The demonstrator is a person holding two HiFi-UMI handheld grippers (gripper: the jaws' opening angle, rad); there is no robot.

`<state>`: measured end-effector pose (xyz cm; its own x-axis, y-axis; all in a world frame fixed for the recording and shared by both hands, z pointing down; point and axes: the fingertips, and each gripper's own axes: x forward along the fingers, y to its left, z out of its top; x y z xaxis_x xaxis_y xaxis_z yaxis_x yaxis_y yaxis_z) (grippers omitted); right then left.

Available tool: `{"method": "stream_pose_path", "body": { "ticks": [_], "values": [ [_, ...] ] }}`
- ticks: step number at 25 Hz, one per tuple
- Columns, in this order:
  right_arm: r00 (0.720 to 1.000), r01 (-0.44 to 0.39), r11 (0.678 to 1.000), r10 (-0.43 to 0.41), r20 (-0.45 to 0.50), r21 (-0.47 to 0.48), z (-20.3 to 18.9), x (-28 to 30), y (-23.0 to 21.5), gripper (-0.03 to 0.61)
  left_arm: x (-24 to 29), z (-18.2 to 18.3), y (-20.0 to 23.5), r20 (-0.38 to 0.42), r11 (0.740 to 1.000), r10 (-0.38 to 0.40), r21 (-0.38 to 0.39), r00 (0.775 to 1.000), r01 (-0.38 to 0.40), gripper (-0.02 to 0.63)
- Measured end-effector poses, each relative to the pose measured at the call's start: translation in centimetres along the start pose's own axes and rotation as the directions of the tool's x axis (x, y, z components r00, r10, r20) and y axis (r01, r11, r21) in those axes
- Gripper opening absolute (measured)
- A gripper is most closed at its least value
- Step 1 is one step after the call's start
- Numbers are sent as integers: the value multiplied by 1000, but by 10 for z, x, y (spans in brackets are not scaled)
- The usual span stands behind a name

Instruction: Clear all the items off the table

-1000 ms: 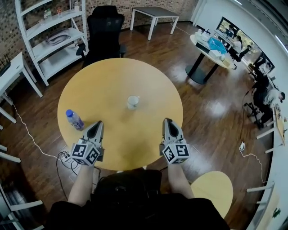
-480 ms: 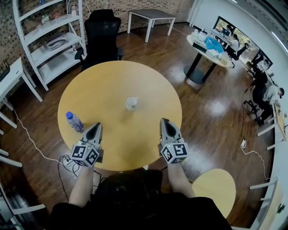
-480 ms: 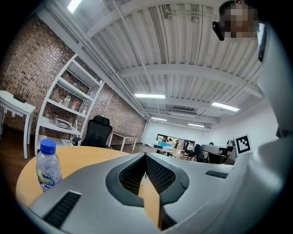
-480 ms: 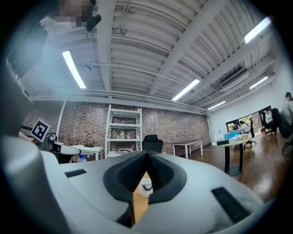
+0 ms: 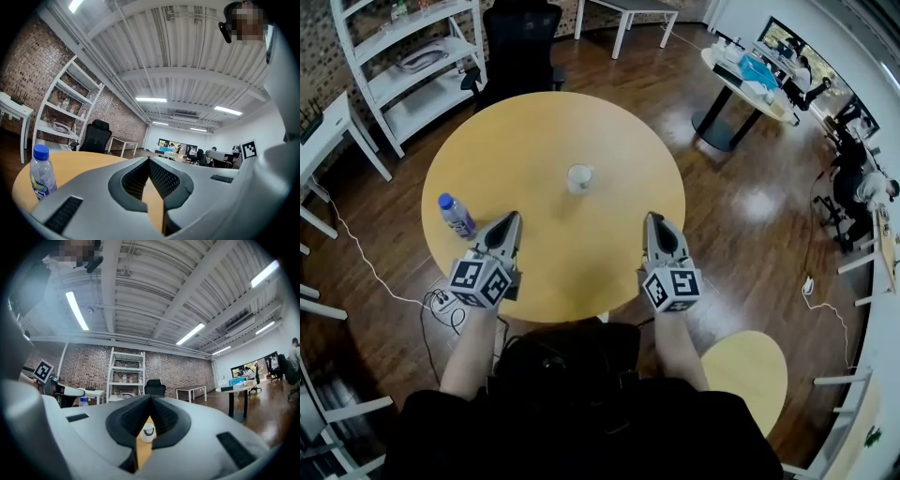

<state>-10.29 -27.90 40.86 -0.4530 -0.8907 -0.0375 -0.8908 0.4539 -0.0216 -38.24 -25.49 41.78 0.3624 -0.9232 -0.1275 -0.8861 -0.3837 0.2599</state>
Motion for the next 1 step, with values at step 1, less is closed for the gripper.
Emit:
{"method": "stream_pose_path", "body": {
  "ticks": [1],
  "values": [
    [1000, -1, 1000, 1, -1, 0, 0, 0, 0, 2, 0, 0, -1, -1, 1000, 0, 1, 1000, 0, 3]
  ]
}}
